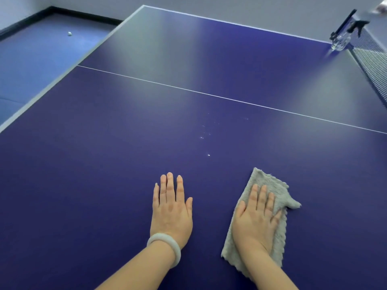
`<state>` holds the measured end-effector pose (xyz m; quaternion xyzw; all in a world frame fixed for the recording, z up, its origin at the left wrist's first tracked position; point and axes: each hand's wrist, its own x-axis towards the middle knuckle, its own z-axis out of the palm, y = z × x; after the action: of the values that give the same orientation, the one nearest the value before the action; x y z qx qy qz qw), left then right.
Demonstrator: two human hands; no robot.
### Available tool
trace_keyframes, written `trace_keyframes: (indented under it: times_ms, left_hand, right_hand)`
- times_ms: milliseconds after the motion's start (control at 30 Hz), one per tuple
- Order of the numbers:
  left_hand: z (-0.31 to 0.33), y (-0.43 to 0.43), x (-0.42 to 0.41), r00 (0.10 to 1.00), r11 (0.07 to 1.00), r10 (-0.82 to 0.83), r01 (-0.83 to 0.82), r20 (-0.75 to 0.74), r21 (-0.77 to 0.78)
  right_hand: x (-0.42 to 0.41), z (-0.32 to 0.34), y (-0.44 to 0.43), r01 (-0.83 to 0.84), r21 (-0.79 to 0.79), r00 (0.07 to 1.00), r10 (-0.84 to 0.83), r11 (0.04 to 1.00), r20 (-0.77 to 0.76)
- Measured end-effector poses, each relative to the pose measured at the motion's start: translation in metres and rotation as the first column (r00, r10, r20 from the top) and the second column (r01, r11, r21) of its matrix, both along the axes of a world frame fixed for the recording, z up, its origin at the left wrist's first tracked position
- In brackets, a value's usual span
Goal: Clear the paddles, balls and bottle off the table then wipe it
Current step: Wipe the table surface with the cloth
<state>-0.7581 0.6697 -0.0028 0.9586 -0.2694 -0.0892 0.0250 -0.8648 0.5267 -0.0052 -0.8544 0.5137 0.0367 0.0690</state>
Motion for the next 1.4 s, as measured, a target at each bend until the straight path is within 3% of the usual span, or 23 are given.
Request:
trace_keyframes:
  times_ms: [100,200,300,433,833,900,967,1033,1067,1167,1200,1233,1267,1333,1400]
  left_hand:
    - [0.014,0.002,0.011,0.999,0.996,-0.026,0.023,-0.029,-0.086]
    - [0.018,0.004,0.044,0.998,0.979,-0.023,0.035,0.061,-0.203]
    - [0.015,-0.003,0.081,0.998,0.994,0.056,-0.055,0.006,-0.097]
    - [0.000,-0.020,0.105,0.986,0.987,0.162,-0.161,0.041,-0.012]
    - [-0.006,-0.026,0.105,0.978,0.979,0.201,-0.200,0.063,-0.026]
    - [-0.008,-0.026,0.107,0.976,0.978,0.208,-0.206,0.070,-0.029]
    - [-0.009,-0.026,0.107,0.974,0.978,0.209,-0.208,0.084,-0.023]
    - [-0.008,-0.026,0.107,0.974,0.977,0.214,-0.213,0.080,-0.024]
    - [-0.008,-0.026,0.107,0.973,0.976,0.216,-0.215,0.077,-0.025]
    - [-0.007,-0.025,0.107,0.974,0.978,0.210,-0.210,0.084,-0.011]
    - [-0.008,-0.024,0.107,0.973,0.977,0.213,-0.213,0.087,-0.010]
    - [-0.008,-0.024,0.107,0.973,0.977,0.215,-0.215,0.086,-0.009]
    - [-0.008,-0.024,0.107,0.973,0.977,0.213,-0.213,0.087,-0.010]
    - [-0.009,-0.025,0.107,0.973,0.977,0.215,-0.215,0.085,-0.011]
    - [-0.009,-0.025,0.108,0.973,0.976,0.217,-0.218,0.083,-0.003]
  right_hand:
    - [0.014,-0.004,-0.014,-0.010,-0.008,1.000,0.010,1.000,0.014]
    - [0.028,-0.006,-0.028,-0.026,-0.021,1.000,0.026,0.999,0.010]
    - [0.047,-0.007,-0.047,-0.029,-0.020,0.999,0.030,0.999,0.029]
    - [0.076,-0.009,-0.078,-0.015,-0.018,0.998,0.016,1.000,0.056]
    - [0.195,0.003,-0.213,-0.021,0.053,0.995,0.016,0.998,0.097]
    - [0.233,0.002,-0.221,-0.071,0.070,0.994,0.065,0.995,0.091]
    - [0.269,0.001,-0.215,-0.244,0.071,0.967,0.238,0.967,0.084]
    - [0.291,0.005,-0.200,-0.509,0.051,0.860,0.505,0.859,0.079]
    - [0.292,0.006,-0.191,-0.649,0.041,0.761,0.645,0.760,0.071]
    - [0.252,0.007,-0.176,-0.945,0.040,0.328,0.940,0.325,0.099]
    - [0.234,0.008,-0.183,-0.967,0.057,0.252,0.961,0.247,0.111]
    - [0.223,0.009,-0.198,-0.965,0.060,0.259,0.959,0.254,0.113]
    - [0.218,0.010,-0.217,-0.936,0.048,0.353,0.930,0.350,0.104]
    - [0.221,0.010,-0.245,-0.757,0.030,0.652,0.754,0.652,0.078]
    - [0.237,0.009,-0.244,-0.592,0.019,0.805,0.590,0.806,0.066]
